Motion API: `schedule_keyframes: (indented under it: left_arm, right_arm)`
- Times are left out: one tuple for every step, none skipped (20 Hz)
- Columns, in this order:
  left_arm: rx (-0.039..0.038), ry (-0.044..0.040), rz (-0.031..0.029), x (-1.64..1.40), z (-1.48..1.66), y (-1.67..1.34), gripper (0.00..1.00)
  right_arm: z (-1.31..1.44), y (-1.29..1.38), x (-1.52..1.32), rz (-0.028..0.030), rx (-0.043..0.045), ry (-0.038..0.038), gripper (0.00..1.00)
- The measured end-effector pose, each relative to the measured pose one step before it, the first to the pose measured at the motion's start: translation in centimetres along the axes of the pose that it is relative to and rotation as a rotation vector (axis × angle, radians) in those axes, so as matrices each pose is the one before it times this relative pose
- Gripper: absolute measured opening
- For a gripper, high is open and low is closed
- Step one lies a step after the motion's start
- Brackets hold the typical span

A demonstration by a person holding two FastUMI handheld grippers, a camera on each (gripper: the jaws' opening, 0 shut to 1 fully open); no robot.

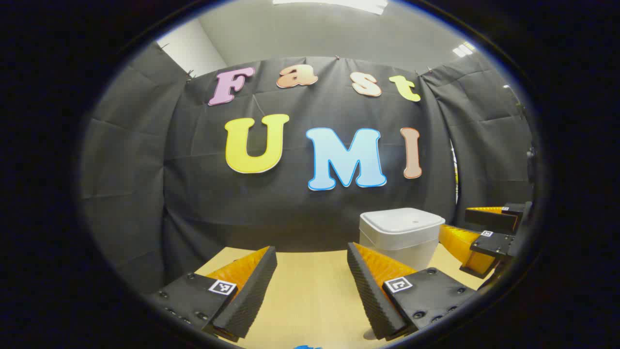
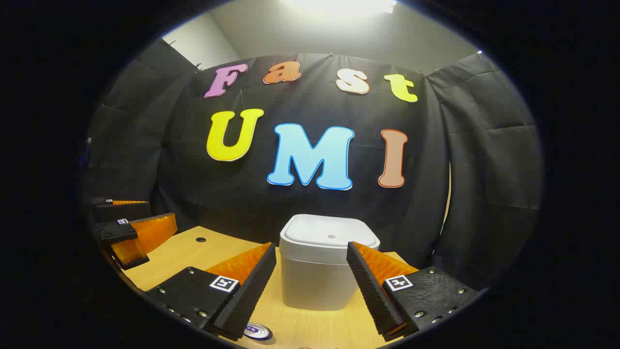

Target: Press the lid of the desktop garbage bin to open it, pick up the crumpled paper on the desktop and throw it into the bin, then pick up the pop can on the desktop and drop it into the bin, and finally close the garbage bin lid.

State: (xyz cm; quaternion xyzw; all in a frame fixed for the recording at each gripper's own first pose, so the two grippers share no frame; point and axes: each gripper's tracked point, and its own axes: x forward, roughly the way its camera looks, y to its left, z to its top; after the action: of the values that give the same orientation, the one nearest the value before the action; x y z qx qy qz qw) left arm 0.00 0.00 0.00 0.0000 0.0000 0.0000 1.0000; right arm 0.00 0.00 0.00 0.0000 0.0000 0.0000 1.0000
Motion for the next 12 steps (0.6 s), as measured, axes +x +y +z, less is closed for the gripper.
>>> schedule_keyframes:
  left_arm:
    - [0.00129, -0.00075, -0.00179, -0.061, 0.018, -0.081, 0.96]
    - [-0.00061, 0.0016, 0.00031, -0.021, -0.059, -0.01, 0.96]
    - [0.00011, 0.00181, -0.00001, -0.039, -0.042, -0.037, 0.96]
    - [-0.00161, 0.00055, 0.00008, -0.029, 0.038, 0.055, 0.96]
    - [-0.00208, 0.00045, -0.00077, 0.005, 0.052, 0.013, 0.96]
    - [-0.00204, 0.00274, -0.0016, 0.047, -0.085, -0.005, 0.96]
    - [-0.00277, 0.00411, -0.00054, 0.072, -0.07, 0.052, 0.96]
    - [-0.00329, 0.00514, -0.00225, 0.107, -0.123, 0.015, 0.96]
    - [-0.00289, 0.00273, 0.00018, 0.084, -0.087, -0.001, 0.96]
    - [-0.00251, 0.0018, -0.00169, 0.065, 0.108, 0.012, 0.95]
    - [-0.00016, 0.00254, -0.00033, 0.12, 0.03, 0.01, 0.96]
    - [-0.00001, 0.00058, 0.00087, 0.1, 0.081, 0.004, 0.96]
  right_arm:
    - [0.008, -0.034, -0.04, 0.00182, -0.00017, -0.00445, 0.94]
    - [0.101, -0.078, 0.062, 0.00097, 0.00108, 0.00091, 0.95]
    - [-0.183, -0.044, 0.013, 0.00113, 0.00318, 0.00094, 0.95]
    - [-0.062, -0.052, 0.039, -0.00032, 0.0033, 0.00226, 0.95]
    - [-0.179, -0.154, 0.1, -0.00006, 0.00588, 0.00281, 0.95]
    - [-0.171, -0.07, -0.007, -0.00115, 0.00346, 0.00295, 0.95]
    - [0.089, -0.118, -0.039, -0.00037, 0.00294, -0.00051, 0.95]
    - [0.038, -0.117, -0.065, 0.00002, 0.00037, 0.00237, 0.95]
    - [-0.189, -0.071, 0.045, -0.00056, -0.00125, 0.00027, 0.95]
    - [0.02, -0.095, 0.011, -0.00073, -0.00301, 0.00273, 0.95]
    - [-0.192, -0.127, -0.059, -0.00309, -0.00175, 0.00089, 0.95]
    - [0.107, -0.119, 0.149, -0.00252, 0.00032, -0.00018, 0.95]
